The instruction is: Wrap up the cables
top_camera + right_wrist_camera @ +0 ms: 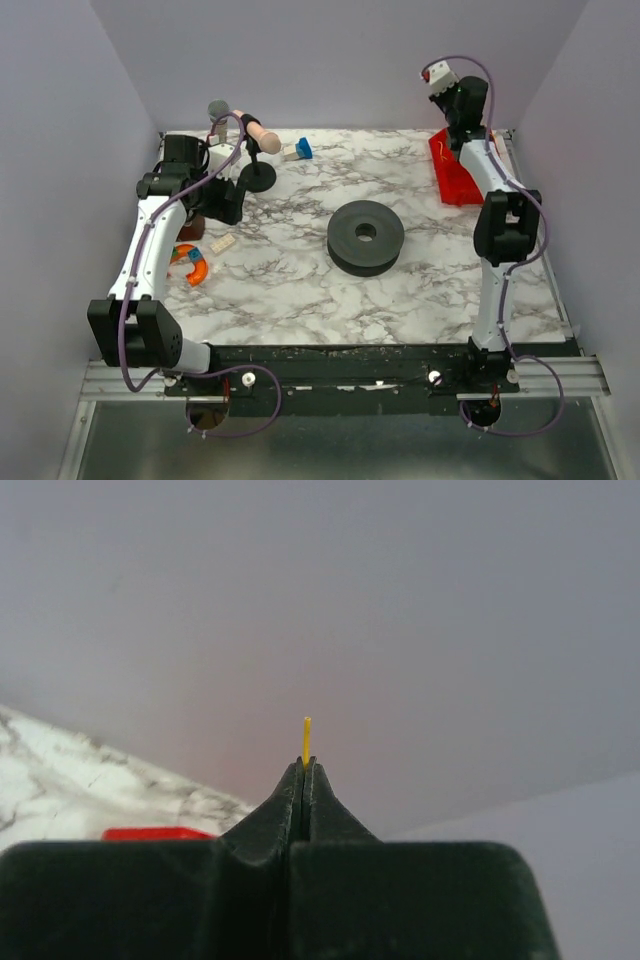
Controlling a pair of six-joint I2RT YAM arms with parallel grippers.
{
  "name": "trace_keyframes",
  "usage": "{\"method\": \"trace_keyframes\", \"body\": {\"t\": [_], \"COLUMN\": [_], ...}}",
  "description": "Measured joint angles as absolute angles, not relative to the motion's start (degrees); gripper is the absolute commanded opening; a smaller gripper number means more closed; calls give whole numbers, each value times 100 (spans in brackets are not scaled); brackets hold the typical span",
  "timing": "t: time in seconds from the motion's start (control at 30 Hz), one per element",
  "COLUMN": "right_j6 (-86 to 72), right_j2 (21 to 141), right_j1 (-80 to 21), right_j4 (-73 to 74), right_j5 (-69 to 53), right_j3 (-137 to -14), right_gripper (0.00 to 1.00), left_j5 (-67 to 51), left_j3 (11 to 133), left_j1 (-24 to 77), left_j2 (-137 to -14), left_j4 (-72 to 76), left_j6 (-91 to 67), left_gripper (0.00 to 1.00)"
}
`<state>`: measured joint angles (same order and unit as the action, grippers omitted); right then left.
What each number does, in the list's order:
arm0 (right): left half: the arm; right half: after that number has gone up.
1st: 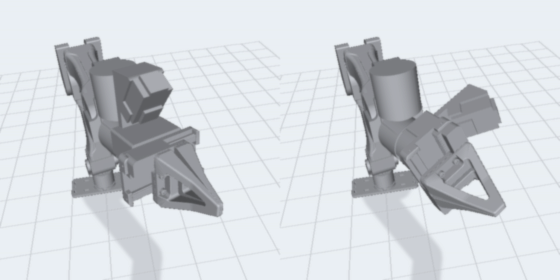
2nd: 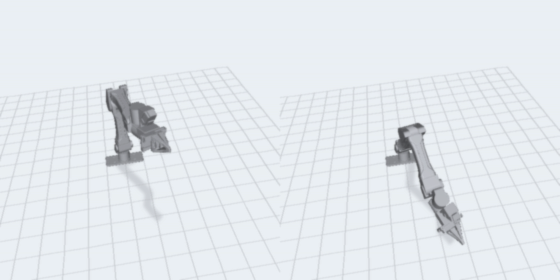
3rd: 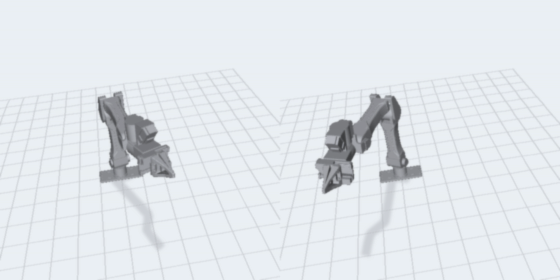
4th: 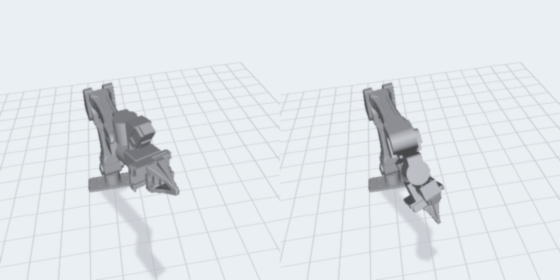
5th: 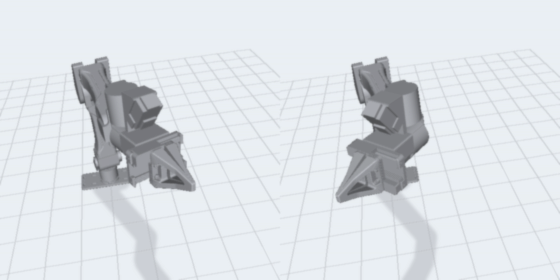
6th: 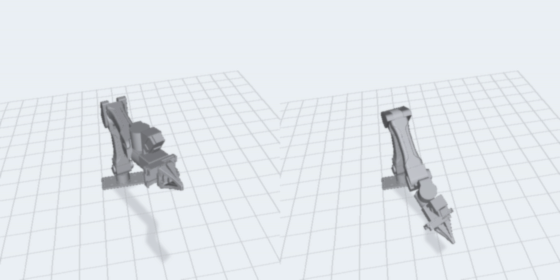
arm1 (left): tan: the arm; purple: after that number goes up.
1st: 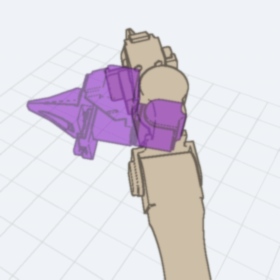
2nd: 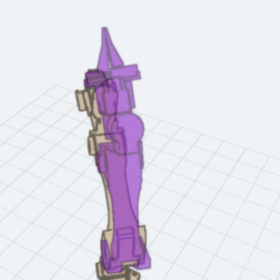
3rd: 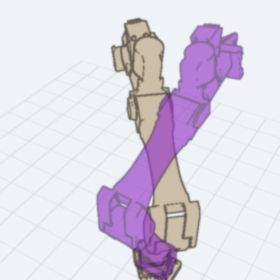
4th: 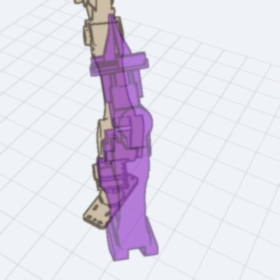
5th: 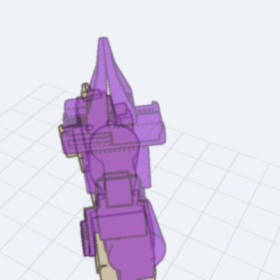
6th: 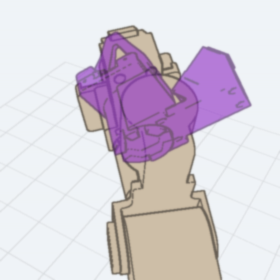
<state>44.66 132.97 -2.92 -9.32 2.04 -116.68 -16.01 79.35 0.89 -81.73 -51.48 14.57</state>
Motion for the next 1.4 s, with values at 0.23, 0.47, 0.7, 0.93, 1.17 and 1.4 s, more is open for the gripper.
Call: {"method": "trace_keyframes", "body": {"t": [0.23, 0.47, 0.7, 0.93, 1.17, 1.4], "right_j6": [3913, 3489, 2797, 2217, 427, -1466], "right_j2": [11428, 9918, 8506, 7461, 6528, 6381], "right_j1": [-292, -314, -458, -532, -563, -773], "right_j4": [-1623, -2163, -2163, -1382, -1712, -2967], "right_j5": [539, 1050, 742, -1616, -4362, -5513], "right_j3": [-11139, -11067, -10595, -11277, -11122, -9321], "right_gripper": [1, 0, 1, 1, 1, 1], "left_j5": [-1651, -1925, -2342, -2814, -3535, -4093], "left_j3": [7741, 7459, 7295, 7116, 7146, 7638], "left_j1": [89, 126, 126, 165, 386, 757], "left_j2": [-7677, -6788, -5931, -5356, -5266, -5664], "left_j4": [-5113, -5024, -4866, -4757, -4401, -4108], "left_j6": [1490, 1492, 1400, 1319, 1190, 1066], "left_gripper": [99, 99, 99, 99, 99, 99]}}
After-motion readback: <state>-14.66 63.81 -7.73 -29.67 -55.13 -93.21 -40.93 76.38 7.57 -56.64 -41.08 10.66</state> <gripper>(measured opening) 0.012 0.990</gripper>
